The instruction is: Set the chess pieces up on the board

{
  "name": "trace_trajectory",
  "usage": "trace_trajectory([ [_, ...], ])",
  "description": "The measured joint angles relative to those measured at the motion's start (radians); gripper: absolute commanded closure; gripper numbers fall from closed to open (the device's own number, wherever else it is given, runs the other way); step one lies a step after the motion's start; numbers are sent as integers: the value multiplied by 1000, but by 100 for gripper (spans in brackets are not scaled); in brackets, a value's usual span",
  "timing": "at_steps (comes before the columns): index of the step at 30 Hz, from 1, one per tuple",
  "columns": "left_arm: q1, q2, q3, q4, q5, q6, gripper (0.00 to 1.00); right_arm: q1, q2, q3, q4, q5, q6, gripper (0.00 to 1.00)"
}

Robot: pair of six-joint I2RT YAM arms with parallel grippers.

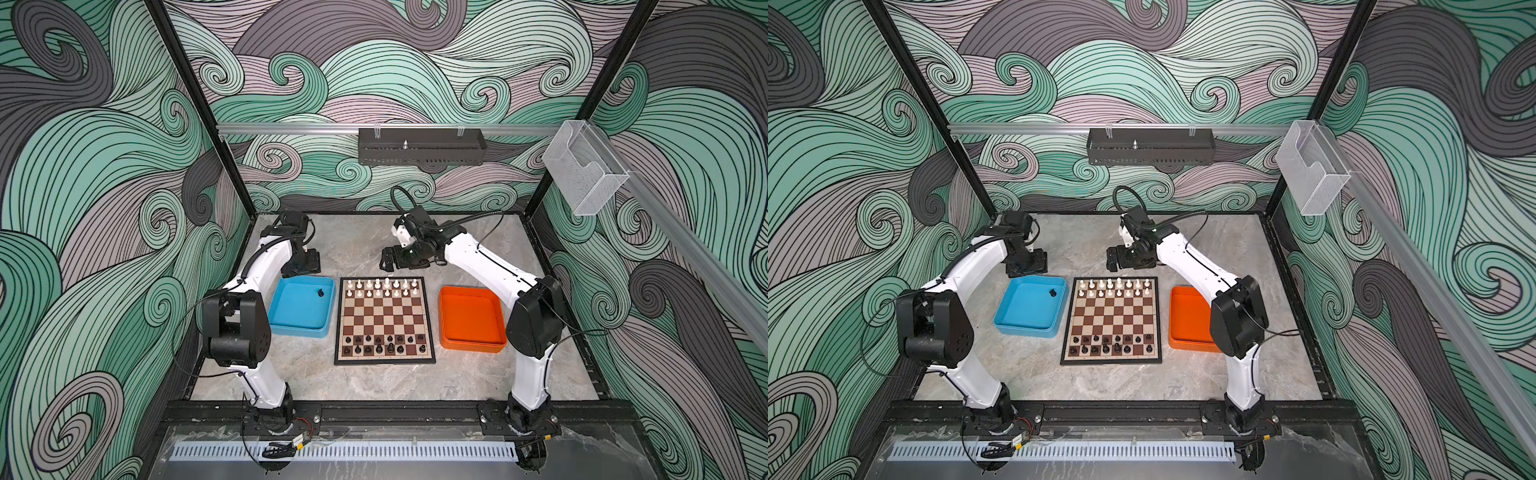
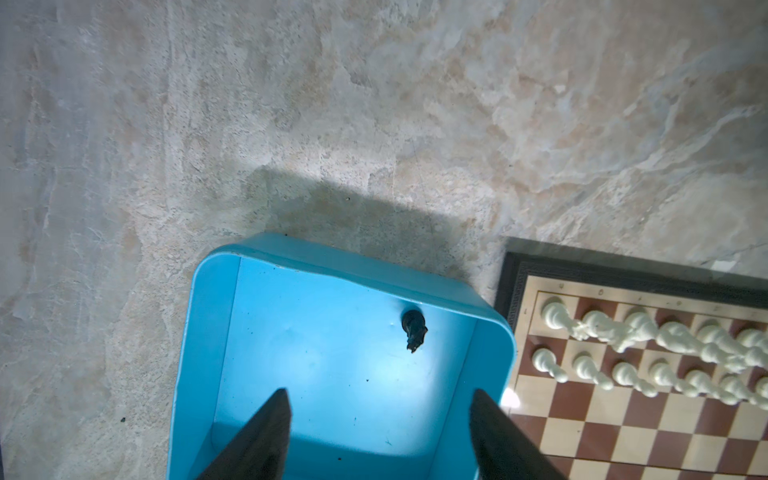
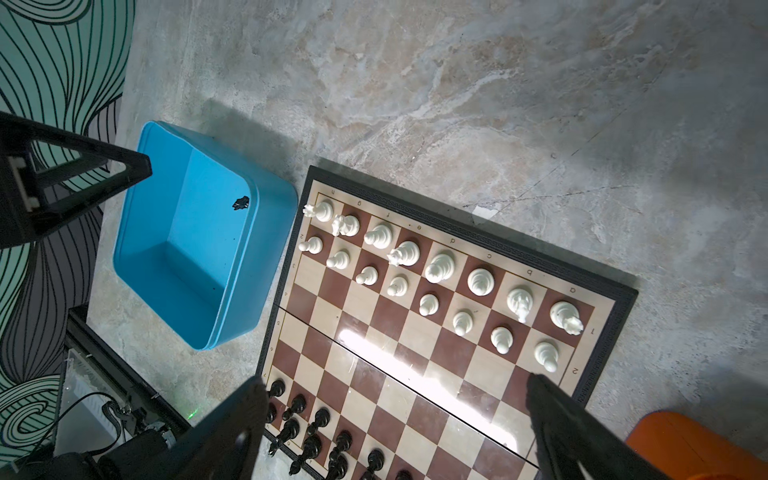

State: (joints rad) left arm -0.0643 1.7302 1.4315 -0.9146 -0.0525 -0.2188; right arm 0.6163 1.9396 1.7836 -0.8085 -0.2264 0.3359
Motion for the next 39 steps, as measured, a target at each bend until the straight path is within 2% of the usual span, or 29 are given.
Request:
trace_trajectory([
  [11,-42,15,-136,82,0,77,47,-87,0,-27,5,-64,-61,3],
  [13,-52,15,-142,99,0,85,51,-96,-10,-62,21,-79,-71,2],
  [20,-63,36,-151,164,0,119,54,-132,-64,-198,41,-114,-78,2],
  [33,-97,90,-180,198,-5,166,56,-206,-142,-287,80,-142,-93,2],
  [39,-103,113,-180,198,-21,175,65,-206,-142,-300,89,-150,-93,2],
])
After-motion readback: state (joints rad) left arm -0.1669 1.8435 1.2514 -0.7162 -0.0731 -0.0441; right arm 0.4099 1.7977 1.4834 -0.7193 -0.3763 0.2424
